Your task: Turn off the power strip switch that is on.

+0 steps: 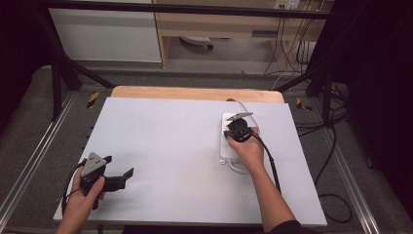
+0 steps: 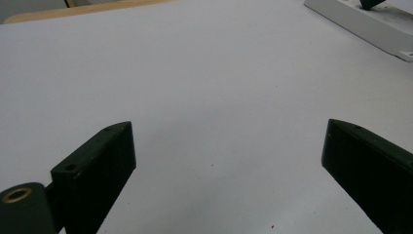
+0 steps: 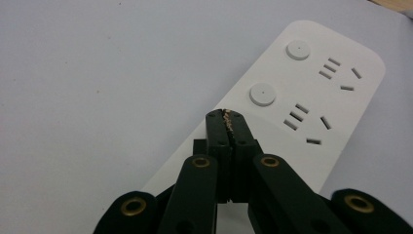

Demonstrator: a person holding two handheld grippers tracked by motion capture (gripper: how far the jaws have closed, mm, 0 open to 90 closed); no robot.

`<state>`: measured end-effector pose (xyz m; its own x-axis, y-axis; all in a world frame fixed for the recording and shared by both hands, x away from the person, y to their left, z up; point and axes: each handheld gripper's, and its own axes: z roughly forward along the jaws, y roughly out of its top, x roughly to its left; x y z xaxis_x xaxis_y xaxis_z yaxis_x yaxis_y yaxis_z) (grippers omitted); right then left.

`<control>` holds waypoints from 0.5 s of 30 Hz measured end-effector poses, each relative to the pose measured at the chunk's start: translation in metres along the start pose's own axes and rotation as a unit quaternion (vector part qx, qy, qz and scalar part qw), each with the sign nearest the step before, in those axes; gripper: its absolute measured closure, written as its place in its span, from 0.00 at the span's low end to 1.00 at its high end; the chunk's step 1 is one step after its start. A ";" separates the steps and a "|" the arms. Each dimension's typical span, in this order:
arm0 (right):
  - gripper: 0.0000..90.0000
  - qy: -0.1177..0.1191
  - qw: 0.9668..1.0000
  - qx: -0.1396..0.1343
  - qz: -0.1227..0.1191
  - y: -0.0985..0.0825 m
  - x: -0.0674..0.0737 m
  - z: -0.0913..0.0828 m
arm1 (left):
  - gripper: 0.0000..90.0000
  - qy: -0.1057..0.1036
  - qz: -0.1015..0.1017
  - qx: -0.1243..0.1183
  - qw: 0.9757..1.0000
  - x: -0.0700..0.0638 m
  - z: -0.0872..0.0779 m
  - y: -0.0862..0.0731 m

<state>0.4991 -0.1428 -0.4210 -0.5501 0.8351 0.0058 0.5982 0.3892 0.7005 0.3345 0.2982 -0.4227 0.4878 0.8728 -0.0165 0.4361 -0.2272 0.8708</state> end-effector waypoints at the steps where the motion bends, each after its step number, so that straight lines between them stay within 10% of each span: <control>1: 1.00 0.000 1.000 -0.001 0.000 0.000 0.000 0.000 | 0.06 0.000 0.000 0.000 1.000 0.000 0.000 0.000; 15: 1.00 -0.001 1.000 -0.006 0.005 -0.001 0.000 0.000 | 0.06 0.001 -0.001 0.001 1.000 0.001 0.000 0.000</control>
<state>0.4979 -0.1433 -0.4217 -0.5434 0.8394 0.0112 0.5968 0.3769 0.7084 0.3346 0.2988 -0.4230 0.4854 0.8741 -0.0167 0.4378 -0.2265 0.8701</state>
